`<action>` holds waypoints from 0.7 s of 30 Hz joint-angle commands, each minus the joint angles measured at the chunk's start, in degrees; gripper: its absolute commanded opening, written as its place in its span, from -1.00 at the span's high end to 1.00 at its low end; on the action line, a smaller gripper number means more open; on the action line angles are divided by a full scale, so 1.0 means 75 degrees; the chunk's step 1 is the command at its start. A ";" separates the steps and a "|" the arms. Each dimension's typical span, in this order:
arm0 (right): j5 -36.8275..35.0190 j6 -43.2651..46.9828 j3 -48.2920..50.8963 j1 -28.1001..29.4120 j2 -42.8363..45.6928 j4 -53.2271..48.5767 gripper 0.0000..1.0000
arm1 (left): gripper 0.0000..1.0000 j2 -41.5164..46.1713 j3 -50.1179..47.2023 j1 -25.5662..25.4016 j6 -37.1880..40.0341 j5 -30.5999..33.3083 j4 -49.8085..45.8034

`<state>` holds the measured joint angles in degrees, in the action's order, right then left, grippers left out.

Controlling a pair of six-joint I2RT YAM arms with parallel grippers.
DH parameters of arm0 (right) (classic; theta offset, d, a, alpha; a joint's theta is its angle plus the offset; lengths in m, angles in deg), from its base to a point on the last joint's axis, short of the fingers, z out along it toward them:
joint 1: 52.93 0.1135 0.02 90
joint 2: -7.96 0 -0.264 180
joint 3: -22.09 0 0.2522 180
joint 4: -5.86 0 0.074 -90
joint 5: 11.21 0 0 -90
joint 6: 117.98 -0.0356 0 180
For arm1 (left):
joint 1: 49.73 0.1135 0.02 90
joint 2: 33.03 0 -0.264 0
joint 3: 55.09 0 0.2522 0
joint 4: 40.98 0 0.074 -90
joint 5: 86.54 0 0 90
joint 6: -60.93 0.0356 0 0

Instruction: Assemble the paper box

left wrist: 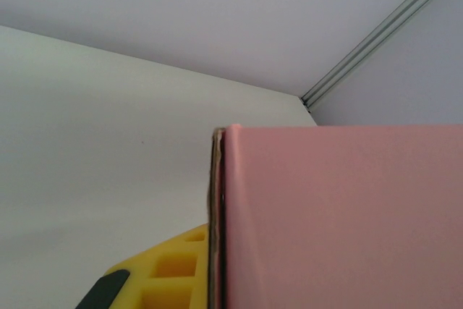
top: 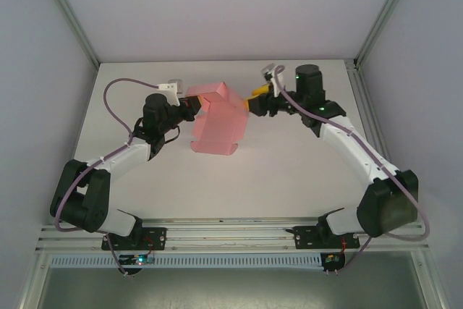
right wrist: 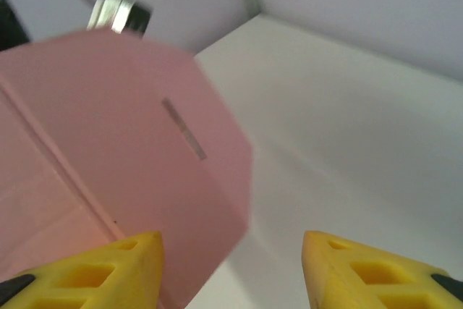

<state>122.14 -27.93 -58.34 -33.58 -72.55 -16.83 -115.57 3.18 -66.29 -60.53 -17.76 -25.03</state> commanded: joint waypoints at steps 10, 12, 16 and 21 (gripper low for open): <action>-0.1436 0.0820 -0.0431 0.1208 -0.0511 0.0163 -0.08 | 1.00 -0.0291 0.0483 -0.0100 -0.0003 -0.0038 -0.0360; -0.3061 0.1007 -0.0514 0.1572 -0.0566 0.0191 -0.11 | 1.00 -0.0291 0.0533 -0.0156 0.0139 -0.0027 -0.0490; -0.4906 0.1292 -0.0569 0.2003 -0.0701 0.0457 -0.22 | 1.00 -0.0267 0.0703 -0.0366 0.0472 0.0317 -0.1023; -0.6375 0.1360 -0.0278 0.2353 -0.0741 0.1296 -0.06 | 1.00 -0.0309 0.0795 -0.0502 0.0487 0.0480 -0.1345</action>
<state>84.26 -19.42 -60.57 -17.93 -77.40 -14.89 -117.65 7.10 -67.34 -59.31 -11.42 -33.40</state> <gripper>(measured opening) 0.538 0.106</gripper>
